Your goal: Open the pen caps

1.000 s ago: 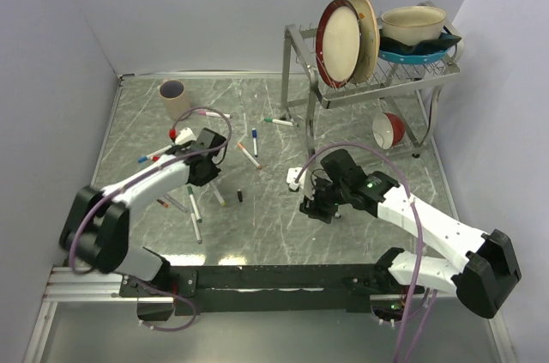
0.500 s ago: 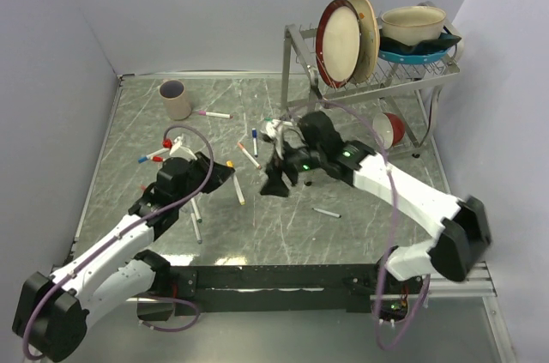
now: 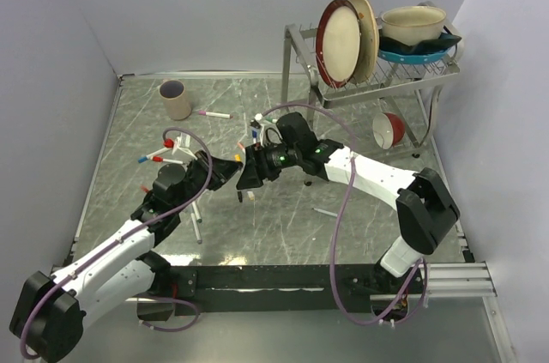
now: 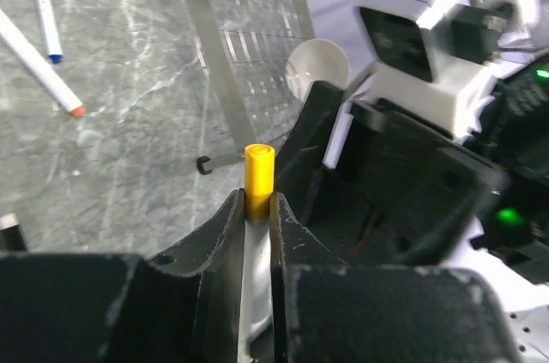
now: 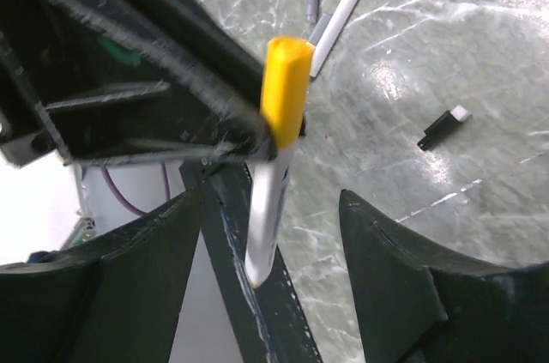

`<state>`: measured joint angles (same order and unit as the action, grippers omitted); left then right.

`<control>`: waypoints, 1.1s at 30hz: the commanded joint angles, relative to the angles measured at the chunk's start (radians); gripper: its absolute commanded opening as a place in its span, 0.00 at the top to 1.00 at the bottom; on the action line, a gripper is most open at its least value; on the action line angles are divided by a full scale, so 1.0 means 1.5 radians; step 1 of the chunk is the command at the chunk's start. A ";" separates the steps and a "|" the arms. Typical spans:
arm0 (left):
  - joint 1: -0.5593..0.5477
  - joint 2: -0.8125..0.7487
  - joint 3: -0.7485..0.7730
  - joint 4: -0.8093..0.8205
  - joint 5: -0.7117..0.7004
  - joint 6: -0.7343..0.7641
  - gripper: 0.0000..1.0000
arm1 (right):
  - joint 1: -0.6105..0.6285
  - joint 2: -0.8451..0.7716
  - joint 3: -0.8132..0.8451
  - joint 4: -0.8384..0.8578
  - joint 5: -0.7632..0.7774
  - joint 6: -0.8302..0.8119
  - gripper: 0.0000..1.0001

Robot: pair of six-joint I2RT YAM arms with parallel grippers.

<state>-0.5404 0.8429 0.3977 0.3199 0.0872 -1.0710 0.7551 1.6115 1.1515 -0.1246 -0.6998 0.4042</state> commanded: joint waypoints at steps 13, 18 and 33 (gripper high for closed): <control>-0.011 -0.027 -0.007 0.028 -0.028 -0.007 0.42 | 0.008 0.024 0.017 0.015 -0.107 -0.028 1.00; -0.011 -0.019 -0.005 0.037 -0.014 -0.001 0.47 | 0.010 0.031 0.024 0.006 -0.131 -0.040 1.00; -0.010 0.030 -0.007 0.110 0.078 0.014 0.66 | 0.011 0.037 0.051 -0.027 -0.127 -0.077 1.00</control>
<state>-0.5533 0.8627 0.3870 0.3851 0.1291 -1.0718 0.7662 1.6764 1.1633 -0.1520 -0.8837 0.3302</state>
